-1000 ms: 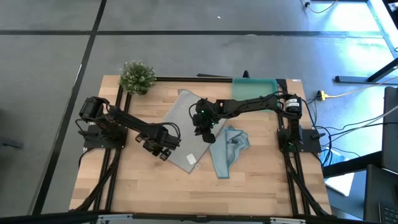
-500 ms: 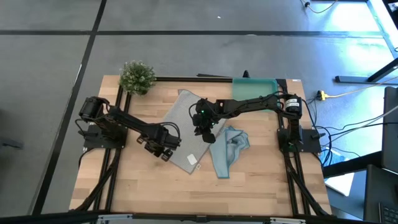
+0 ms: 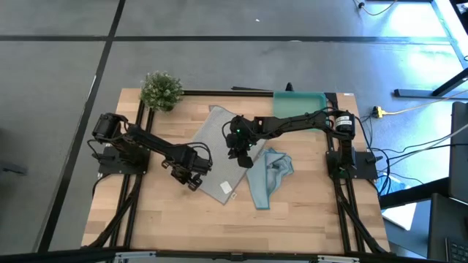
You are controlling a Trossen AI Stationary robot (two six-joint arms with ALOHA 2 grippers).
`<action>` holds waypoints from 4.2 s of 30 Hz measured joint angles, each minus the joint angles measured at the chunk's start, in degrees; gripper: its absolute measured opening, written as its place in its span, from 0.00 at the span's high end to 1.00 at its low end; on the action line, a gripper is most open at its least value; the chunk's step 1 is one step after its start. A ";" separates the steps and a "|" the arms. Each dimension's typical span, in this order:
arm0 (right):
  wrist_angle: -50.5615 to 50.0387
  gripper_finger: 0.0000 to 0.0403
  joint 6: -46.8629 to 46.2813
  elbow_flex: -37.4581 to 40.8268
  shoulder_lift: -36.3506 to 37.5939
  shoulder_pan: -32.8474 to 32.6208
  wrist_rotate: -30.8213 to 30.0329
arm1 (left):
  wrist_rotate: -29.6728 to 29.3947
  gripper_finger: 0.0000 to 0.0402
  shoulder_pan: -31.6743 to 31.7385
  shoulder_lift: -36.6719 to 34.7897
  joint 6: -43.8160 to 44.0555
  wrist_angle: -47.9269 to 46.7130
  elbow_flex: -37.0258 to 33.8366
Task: Roll microfiber towels into tight, uniform cylinder then place into a basket
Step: Roll the grey microfiber towel
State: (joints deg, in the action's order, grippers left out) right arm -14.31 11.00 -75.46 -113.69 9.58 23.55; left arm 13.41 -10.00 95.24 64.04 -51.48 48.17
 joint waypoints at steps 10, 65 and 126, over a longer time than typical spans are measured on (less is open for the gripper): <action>-1.22 0.79 1.31 0.00 0.00 -0.04 0.00 | -2.35 1.00 -0.12 -5.36 -3.77 -22.49 1.56; -7.94 0.79 -6.29 2.64 -1.21 2.69 -14.02 | -14.61 0.79 3.89 -6.27 -7.70 2.02 -3.90; -10.16 0.79 -3.22 2.86 -1.25 10.47 -8.05 | -27.38 0.79 41.22 1.12 -23.30 41.19 -0.25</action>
State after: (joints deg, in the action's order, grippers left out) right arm -24.47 7.79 -72.60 -114.93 20.05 15.50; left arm -13.97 31.23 96.35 40.74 -10.29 47.92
